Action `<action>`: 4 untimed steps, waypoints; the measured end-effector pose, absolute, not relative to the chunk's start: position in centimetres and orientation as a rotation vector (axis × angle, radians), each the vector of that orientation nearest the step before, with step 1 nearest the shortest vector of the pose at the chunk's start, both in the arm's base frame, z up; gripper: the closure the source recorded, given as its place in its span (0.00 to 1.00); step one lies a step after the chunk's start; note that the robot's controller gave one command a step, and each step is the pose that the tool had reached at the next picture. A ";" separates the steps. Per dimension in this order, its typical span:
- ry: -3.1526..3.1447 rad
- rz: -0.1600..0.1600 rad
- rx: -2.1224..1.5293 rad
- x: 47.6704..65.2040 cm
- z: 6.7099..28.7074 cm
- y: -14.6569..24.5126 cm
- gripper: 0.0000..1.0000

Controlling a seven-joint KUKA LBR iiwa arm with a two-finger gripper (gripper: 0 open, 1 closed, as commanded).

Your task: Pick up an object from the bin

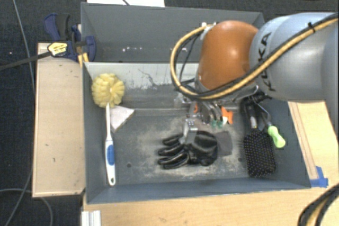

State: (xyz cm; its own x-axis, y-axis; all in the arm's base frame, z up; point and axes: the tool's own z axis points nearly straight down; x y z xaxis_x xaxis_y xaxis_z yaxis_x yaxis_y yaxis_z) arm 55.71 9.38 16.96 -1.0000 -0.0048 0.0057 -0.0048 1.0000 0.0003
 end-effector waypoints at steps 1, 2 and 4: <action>-3.144 -0.002 0.001 55.9 17.4 9.3 0.00; -3.126 -0.002 0.320 53.7 8.1 7.6 0.00; -3.119 -0.004 0.338 53.5 7.2 7.5 0.00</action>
Offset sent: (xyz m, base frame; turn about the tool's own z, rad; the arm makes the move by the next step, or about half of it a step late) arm -0.0232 -0.0200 -0.0996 -0.2196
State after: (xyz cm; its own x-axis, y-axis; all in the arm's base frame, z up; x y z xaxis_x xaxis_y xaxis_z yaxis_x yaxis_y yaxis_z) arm 53.51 7.50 7.22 -0.9768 -0.2142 0.0042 -0.2142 0.9768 0.0029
